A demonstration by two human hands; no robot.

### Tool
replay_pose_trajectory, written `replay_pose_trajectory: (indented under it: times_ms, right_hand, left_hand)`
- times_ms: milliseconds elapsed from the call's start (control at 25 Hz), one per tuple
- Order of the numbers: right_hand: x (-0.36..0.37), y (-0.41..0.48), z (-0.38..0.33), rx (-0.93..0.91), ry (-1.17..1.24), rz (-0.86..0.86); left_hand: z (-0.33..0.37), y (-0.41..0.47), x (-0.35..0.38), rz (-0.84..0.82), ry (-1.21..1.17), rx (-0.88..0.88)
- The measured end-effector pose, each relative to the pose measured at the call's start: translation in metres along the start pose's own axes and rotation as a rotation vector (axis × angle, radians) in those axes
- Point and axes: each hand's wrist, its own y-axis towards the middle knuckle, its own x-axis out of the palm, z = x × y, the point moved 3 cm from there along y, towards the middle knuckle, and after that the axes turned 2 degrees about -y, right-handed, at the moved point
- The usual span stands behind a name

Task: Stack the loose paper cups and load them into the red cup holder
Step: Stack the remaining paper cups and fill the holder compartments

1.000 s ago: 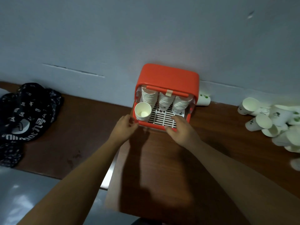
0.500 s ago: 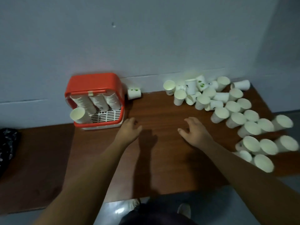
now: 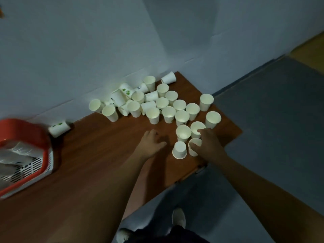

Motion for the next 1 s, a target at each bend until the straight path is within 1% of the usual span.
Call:
replay_pose_trajectory:
  times_ms: [120,200,360,440,560,680,800,920,1000]
  right_hand:
    - [-0.002,-0.004,0.037,0.069,-0.023,-0.015]
    - [0.007,-0.006,0.049,0.076,-0.024,-0.045]
    - [0.033,0.000,0.056,0.074,0.045,-0.069]
    - [0.046,0.008,0.057,0.071,0.027,-0.056]
    - [0.061,0.015,0.057,0.038,-0.025,-0.037]
    - [0.071,0.019,0.059,-0.005,-0.069,-0.036]
    - [0.076,0.017,0.058,-0.033,-0.076,-0.033]
    - [0.076,0.012,0.048,-0.025,-0.025,-0.032]
    - [0.075,0.010,0.035,-0.016,-0.007,-0.063]
  left_hand:
    - [0.019,0.018,0.035,-0.121,0.082,0.030]
    - [0.030,0.028,0.053,-0.149,0.140,0.086]
    - [0.033,0.039,0.078,-0.197,0.173,0.065]
    - [0.031,0.043,0.089,-0.214,0.165,0.012]
    - [0.031,0.047,0.101,-0.175,0.205,-0.010]
    - [0.023,0.049,0.105,-0.156,0.258,0.050]
    - [0.015,0.042,0.097,-0.137,0.240,0.103]
    - [0.000,0.036,0.073,-0.108,0.155,0.043]
    - [-0.011,0.027,0.049,-0.055,0.135,0.007]
